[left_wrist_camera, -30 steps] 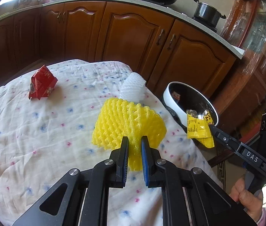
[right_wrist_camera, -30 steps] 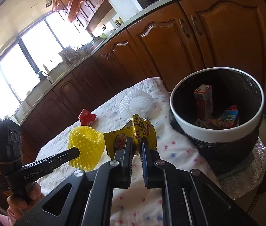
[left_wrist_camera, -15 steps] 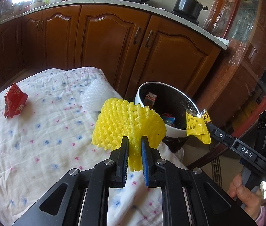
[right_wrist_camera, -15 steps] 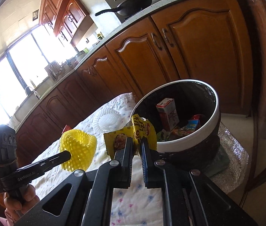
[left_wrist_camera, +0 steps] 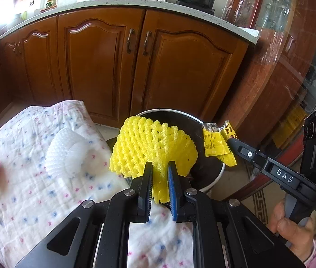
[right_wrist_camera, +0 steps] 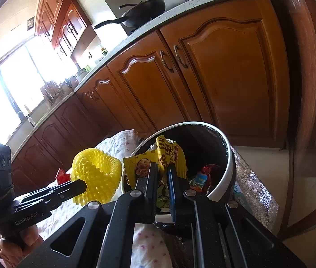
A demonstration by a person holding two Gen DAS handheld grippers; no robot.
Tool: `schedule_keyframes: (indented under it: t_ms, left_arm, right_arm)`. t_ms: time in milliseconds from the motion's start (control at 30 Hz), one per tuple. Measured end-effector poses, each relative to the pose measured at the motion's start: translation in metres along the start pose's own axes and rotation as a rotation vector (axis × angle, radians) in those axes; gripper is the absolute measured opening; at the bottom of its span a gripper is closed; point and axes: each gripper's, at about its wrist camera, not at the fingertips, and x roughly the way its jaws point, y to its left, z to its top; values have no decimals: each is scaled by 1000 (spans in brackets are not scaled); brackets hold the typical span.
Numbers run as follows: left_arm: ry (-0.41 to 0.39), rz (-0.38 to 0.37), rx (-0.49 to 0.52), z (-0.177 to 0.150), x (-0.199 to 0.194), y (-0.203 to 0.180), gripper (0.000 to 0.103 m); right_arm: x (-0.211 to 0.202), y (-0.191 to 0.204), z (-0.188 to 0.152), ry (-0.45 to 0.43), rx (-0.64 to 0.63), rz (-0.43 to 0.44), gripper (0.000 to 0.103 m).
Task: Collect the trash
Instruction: 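Carry the mesh and wrapper over the bin and open both grippers, then move both tools back toward the red wrapper and white foam net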
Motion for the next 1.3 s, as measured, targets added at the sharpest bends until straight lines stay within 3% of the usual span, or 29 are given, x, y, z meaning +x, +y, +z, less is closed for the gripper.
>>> schedule_keyframes:
  t_ms: [433,633,700,933,1100,1300]
  left_arm:
    - [104,-10,-1,23,71,0,13]
    - [91,13,20,26,75,-10,37]
    - [87,14,10,25,73,-10,41]
    - [47,17,-30,8,48,1,46]
    - [9,44,-63,-18,21,17,50]
    - [-10,87,-140,-54,-14,44,54]
  right_arm:
    - [34,-24,13,69,9,-42,10]
    - [41,-31,13,89,33,-35,27]
    - [40,-33,14,81,43,-26,43]
    - [21,-32,11,37,65,-9,49]
    - [4,-22,3,-11,70,20,79]
    - [-8,5,-16,-26,60,62,90]
